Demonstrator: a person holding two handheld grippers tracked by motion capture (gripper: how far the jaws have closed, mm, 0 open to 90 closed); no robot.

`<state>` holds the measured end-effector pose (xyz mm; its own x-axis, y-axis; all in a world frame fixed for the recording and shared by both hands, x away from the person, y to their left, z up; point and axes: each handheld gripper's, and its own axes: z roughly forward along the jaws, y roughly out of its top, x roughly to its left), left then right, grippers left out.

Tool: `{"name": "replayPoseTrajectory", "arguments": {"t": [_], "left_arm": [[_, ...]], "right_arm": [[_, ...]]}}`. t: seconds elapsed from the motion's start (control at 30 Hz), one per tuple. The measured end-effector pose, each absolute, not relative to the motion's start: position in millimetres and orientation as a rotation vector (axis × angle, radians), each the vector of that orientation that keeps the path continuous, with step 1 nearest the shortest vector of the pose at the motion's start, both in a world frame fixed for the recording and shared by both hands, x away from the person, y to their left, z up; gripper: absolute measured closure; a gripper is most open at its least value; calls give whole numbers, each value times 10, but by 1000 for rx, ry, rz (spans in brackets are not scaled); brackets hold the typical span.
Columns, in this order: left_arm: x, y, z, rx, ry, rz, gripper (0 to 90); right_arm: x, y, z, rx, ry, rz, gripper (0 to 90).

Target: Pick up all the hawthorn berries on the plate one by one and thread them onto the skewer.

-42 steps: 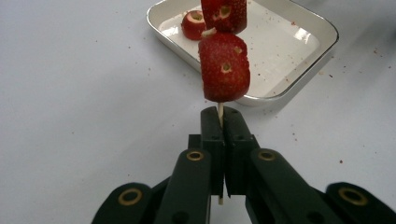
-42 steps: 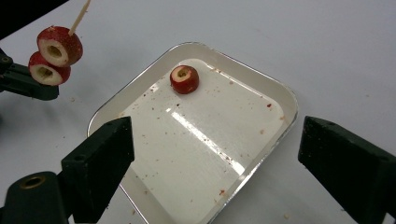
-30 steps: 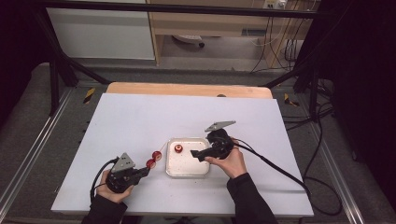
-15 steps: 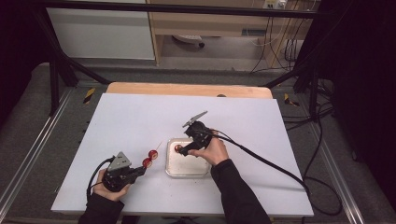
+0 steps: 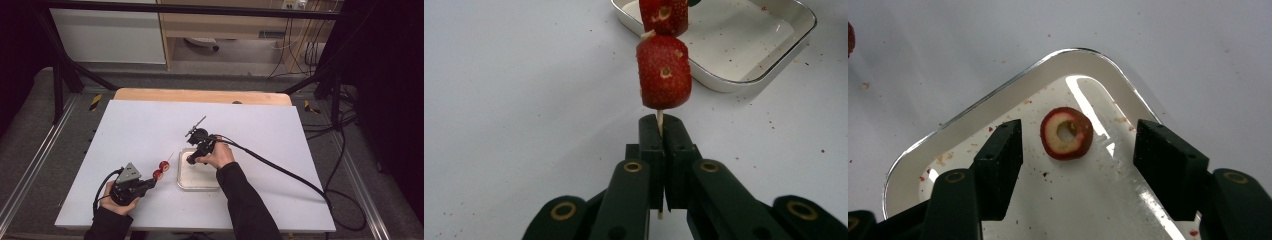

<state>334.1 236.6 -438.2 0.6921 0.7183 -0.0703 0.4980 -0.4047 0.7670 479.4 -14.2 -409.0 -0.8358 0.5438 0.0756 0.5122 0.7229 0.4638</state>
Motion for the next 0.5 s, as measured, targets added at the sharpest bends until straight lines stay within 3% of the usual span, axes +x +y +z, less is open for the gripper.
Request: {"name": "replayPoseTrajectory", "arguments": {"t": [0.5], "left_arm": [[3343, 2365, -4382, 2091, 925, 345, 882]], "right_arm": [[4893, -26, -4157, 855, 2934, 687, 535]]}}
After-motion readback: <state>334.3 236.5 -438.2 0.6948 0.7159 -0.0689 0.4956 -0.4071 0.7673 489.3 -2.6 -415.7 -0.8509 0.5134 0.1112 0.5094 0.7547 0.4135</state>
